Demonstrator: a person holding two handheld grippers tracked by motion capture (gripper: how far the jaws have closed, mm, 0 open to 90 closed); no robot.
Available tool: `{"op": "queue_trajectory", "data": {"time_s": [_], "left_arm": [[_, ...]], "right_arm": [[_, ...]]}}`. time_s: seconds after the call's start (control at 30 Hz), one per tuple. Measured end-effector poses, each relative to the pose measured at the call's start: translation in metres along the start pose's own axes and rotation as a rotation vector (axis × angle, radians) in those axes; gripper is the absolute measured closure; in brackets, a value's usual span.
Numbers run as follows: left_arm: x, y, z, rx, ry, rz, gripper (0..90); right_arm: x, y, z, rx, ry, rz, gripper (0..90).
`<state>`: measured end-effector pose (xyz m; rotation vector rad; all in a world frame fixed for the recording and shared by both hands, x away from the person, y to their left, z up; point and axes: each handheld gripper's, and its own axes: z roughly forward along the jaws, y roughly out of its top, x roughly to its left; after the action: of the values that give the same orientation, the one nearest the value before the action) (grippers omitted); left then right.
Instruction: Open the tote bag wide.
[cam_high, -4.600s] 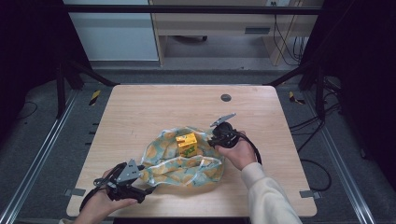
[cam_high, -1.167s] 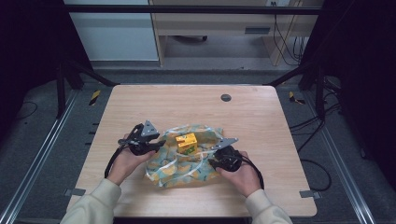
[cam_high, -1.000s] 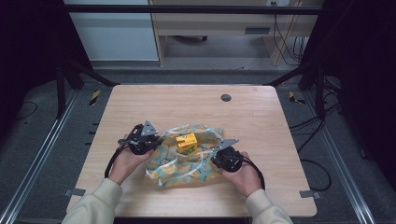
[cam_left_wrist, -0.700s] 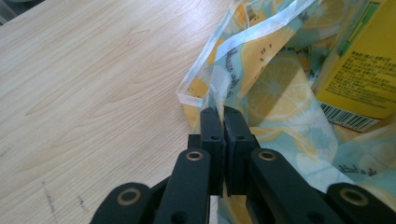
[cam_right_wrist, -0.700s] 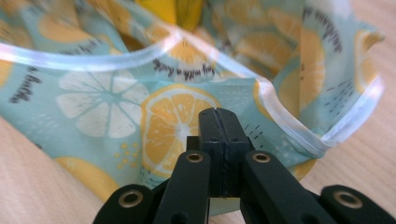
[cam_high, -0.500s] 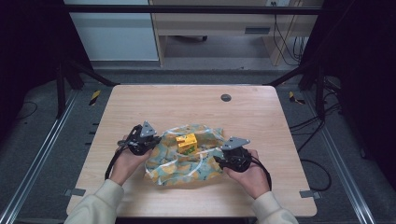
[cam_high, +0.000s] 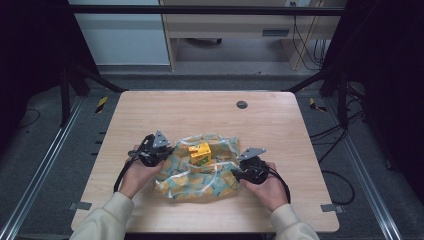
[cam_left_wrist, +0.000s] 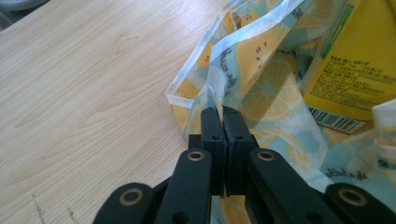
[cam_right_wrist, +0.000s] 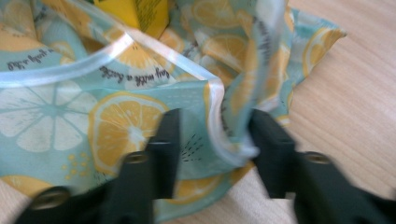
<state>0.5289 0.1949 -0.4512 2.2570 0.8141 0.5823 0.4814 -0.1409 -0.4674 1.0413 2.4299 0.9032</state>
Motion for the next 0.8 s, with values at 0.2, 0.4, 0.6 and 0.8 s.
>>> {"op": "queue_trajectory", "data": {"time_s": [0.2, 0.4, 0.6, 0.8], "left_arm": [[0.001, 0.008, -0.004, -0.024, 0.010, -0.012, 89.9], [0.008, 0.002, 0.011, 0.014, 0.020, -0.040, 90.0], [0.009, -0.006, 0.020, 0.022, 0.016, -0.054, 90.0], [0.009, -0.010, 0.020, 0.021, 0.017, -0.049, 90.0]], "right_arm": [[-0.006, -0.001, -0.005, 0.015, -0.011, -0.016, 86.8], [-0.019, -0.013, -0.005, 0.034, -0.026, 0.015, 88.2], [-0.021, -0.019, -0.002, 0.033, -0.020, 0.019, 88.3], [-0.019, -0.022, 0.000, 0.028, -0.014, 0.020, 88.3]]}}
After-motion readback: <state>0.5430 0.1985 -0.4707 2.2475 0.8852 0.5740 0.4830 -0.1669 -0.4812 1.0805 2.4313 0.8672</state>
